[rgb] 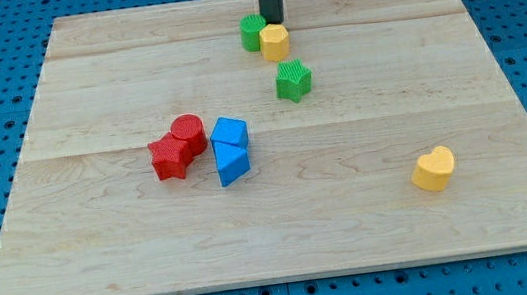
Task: Move the hexagon into the heart
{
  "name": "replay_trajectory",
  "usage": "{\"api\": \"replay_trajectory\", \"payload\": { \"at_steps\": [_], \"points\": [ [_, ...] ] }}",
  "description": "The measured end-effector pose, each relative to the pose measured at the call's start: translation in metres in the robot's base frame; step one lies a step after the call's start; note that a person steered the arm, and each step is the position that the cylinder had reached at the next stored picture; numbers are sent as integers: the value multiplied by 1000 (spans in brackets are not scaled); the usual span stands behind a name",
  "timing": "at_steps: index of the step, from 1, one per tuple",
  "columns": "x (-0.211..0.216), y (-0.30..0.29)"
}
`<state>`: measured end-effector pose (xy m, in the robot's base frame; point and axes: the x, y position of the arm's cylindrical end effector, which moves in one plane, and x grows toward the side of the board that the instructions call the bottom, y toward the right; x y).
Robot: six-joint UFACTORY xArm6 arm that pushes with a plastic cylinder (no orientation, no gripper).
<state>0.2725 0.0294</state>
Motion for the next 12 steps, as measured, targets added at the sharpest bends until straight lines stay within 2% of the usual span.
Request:
{"api": "replay_trajectory", "payload": {
  "at_steps": [1,2,3,4,5,6,7,8,10,12],
  "points": [
    [33,-15],
    [43,1],
    [58,-18],
    [54,-41],
    [84,-23],
    [109,-61],
    [136,-16],
    [112,5],
    [66,-38],
    [57,71]
  ]
}}
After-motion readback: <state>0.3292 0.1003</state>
